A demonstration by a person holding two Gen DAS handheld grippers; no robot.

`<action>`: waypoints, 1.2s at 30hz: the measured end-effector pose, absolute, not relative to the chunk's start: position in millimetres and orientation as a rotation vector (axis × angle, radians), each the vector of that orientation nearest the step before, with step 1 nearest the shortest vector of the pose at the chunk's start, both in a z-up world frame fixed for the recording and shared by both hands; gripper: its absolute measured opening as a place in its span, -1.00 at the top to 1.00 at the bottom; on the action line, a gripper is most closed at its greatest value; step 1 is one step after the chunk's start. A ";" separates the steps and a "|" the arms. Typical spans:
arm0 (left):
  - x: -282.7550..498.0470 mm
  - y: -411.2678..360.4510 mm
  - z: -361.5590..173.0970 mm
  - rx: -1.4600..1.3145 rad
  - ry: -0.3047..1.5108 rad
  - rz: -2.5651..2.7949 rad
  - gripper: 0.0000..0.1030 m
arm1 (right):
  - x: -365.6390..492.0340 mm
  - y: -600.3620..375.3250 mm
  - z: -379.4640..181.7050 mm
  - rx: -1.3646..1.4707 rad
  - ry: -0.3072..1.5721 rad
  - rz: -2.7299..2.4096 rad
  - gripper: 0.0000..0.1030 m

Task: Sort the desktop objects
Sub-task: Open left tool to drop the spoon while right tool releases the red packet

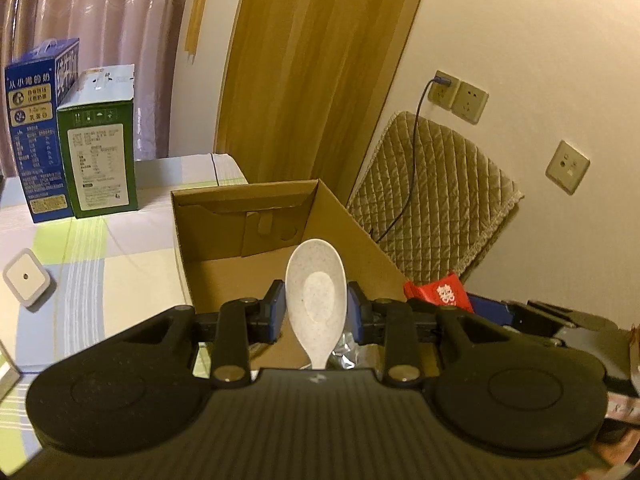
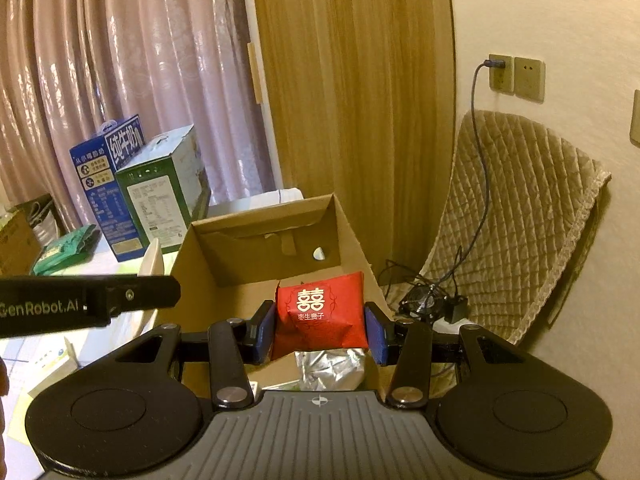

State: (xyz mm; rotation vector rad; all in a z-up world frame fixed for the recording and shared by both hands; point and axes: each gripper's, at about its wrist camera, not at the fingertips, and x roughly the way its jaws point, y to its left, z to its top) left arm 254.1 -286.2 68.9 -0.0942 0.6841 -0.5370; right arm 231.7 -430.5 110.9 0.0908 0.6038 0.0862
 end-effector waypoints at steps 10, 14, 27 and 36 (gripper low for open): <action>263.2 -271.6 51.2 -0.119 0.695 -0.490 0.38 | 241.0 -435.0 100.4 0.099 0.624 0.087 0.15; 255.7 -256.8 46.7 -0.128 0.693 -0.474 0.35 | 241.7 -433.5 97.0 0.122 0.633 0.102 0.14; 234.2 -223.5 42.1 -0.111 0.697 -0.424 0.20 | 242.0 -418.3 111.4 0.174 0.583 0.175 -0.59; 217.4 -211.4 43.9 -0.099 0.705 -0.414 0.10 | 223.9 -416.8 111.9 0.173 0.607 0.170 -0.60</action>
